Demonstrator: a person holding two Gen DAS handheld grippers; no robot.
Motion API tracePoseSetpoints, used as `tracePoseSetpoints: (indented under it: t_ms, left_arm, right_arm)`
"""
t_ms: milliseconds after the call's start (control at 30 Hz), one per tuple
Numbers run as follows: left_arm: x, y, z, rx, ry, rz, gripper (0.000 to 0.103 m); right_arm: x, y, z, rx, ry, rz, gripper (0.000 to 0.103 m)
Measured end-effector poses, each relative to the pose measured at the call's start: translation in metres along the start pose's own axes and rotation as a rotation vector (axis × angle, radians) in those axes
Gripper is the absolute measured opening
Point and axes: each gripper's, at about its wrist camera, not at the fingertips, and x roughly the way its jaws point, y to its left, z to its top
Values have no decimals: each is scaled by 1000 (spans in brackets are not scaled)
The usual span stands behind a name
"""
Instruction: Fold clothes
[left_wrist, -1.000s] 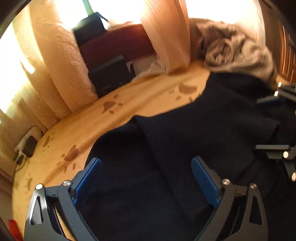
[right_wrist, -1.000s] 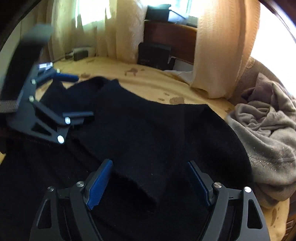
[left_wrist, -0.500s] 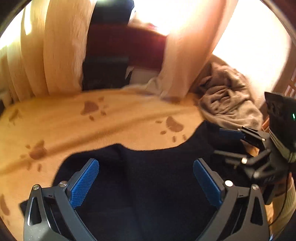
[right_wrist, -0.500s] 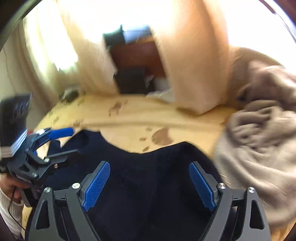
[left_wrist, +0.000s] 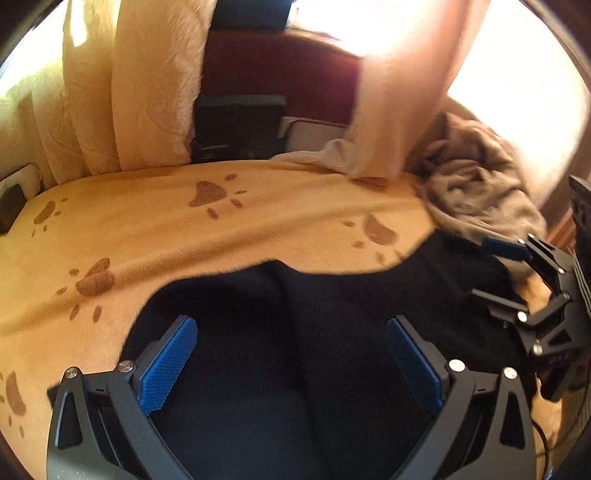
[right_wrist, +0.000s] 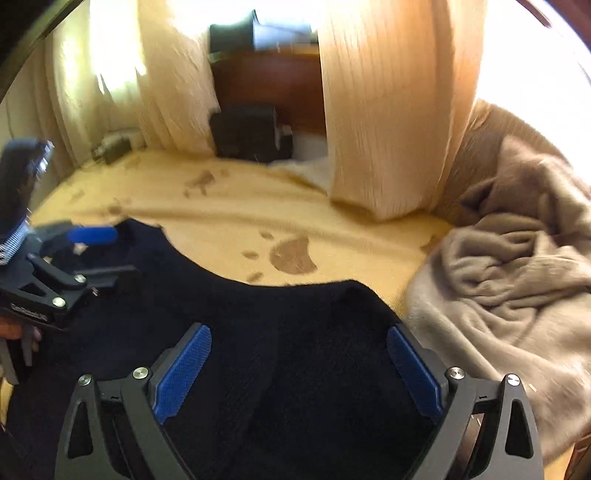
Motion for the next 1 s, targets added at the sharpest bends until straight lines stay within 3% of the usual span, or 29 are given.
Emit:
tracePoseSetpoints:
  t_ms: [167, 467, 567, 633, 700, 900, 1000]
  left_arm:
    - [2, -33, -34, 171, 66, 17, 102]
    - [7, -17, -26, 132, 54, 20, 103]
    - [-9, -13, -30, 88, 52, 21, 103]
    - [-27, -13, -37, 68, 34, -30, 103]
    - [-47, -18, -50, 77, 17, -82, 103]
    - [-71, -45, -99, 125, 19, -168, 103]
    - [-63, -50, -112, 112, 26, -120, 103]
  right_arm:
    - [4, 0, -15, 28, 12, 11, 98]
    - [17, -1, -37, 64, 43, 40, 102]
    - [-21, 3, -46, 125, -42, 43, 102]
    - [-54, 11, -60, 156, -100, 91, 102]
    - [-75, 25, -76, 163, -102, 115, 102]
    - [-70, 55, -98, 125, -42, 39, 102]
    - [-66, 70, -108, 104, -11, -3, 103]
